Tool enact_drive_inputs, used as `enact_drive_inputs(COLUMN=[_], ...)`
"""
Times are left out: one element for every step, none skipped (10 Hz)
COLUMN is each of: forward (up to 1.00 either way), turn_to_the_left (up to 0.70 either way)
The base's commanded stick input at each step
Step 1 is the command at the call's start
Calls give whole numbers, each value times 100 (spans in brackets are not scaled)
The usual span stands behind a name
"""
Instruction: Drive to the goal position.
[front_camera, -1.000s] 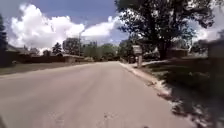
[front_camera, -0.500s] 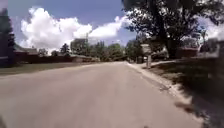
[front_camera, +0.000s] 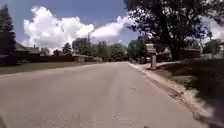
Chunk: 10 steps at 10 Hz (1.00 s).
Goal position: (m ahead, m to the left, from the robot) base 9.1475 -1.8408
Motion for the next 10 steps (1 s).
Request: enact_drive_inputs(forward=[70,70,70,70,70,70,70,70,70,70], turn_to_the_left=[0,0,0,0,0,0,0,0,0,0])
